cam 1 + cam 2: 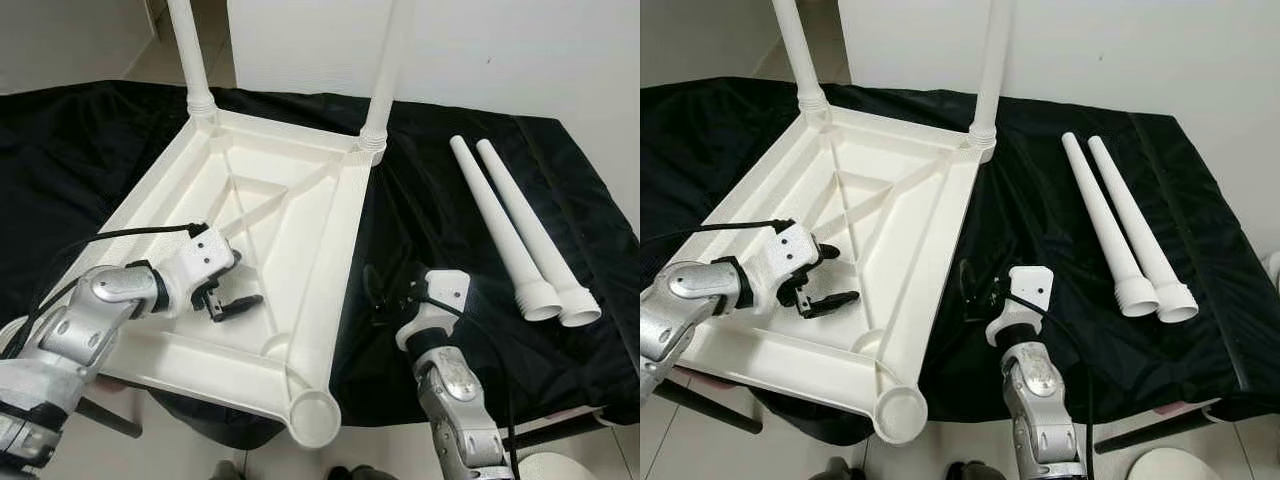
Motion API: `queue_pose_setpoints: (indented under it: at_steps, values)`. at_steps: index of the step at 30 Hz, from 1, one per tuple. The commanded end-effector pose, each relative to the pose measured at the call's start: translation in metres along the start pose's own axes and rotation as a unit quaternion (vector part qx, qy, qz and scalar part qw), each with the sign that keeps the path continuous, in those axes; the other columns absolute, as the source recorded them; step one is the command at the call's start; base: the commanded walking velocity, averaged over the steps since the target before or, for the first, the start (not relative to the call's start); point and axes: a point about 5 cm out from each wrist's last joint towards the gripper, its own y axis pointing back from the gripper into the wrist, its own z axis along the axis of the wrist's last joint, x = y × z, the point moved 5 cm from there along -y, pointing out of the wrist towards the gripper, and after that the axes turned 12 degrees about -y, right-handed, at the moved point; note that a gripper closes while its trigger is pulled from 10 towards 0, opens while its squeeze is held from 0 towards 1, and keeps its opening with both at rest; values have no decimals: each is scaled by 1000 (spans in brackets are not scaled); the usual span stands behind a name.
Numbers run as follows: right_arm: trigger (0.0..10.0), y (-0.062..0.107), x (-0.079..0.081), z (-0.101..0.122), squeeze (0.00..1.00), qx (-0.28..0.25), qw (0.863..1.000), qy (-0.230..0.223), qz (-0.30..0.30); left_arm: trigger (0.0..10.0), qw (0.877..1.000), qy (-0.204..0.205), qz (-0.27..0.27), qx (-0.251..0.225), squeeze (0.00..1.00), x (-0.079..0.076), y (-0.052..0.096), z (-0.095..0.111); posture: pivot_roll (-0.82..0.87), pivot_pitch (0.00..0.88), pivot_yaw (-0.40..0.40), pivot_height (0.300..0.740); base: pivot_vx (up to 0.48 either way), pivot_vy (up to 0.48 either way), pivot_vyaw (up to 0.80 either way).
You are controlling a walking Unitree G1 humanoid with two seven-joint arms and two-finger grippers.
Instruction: Building children table
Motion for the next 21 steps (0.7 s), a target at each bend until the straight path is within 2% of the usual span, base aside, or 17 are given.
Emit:
queue_pose_setpoints:
  at_steps: [1,7,10,12,14,15,19,21]
  values:
    - [10000,3,-2,-3,0,5,1000,2,-8,10000,999,-6,-46,-1,0,-11,-4,-2,1,101,-3,740,0,0,0]
    - [10000,6,-2,-4,0,5,1000,0,-12,10000,999,-13,-49,-6,0,-10,-9,1,-3,104,4,740,0,0,0]
    - [10000,6,-2,-4,0,6,1000,-1,-14,10000,999,-8,-29,-29,0,-7,-17,14,-2,110,4,740,0,0,0]
    - [10000,6,-2,-4,0,6,1000,-1,-14,10000,999,-8,-29,-29,0,-7,-17,14,-2,110,4,740,0,0,0]
    - [10000,7,-1,-5,0,7,1000,-4,-15,10000,998,-3,-2,-59,0,-3,-28,29,1,115,3,740,0,0,0]
    - [10000,7,-1,-5,0,7,1000,-4,-15,10000,998,-3,-2,-59,0,-3,-28,29,1,115,3,740,0,0,0]
    - [10000,7,0,-6,0,8,1000,-6,-14,10000,993,28,59,-97,0,6,-47,50,3,121,1,740,0,0,0]
    - [10000,7,0,-6,0,8,1000,-6,-14,10000,993,28,59,-97,0,6,-47,50,3,121,1,740,0,0,0]
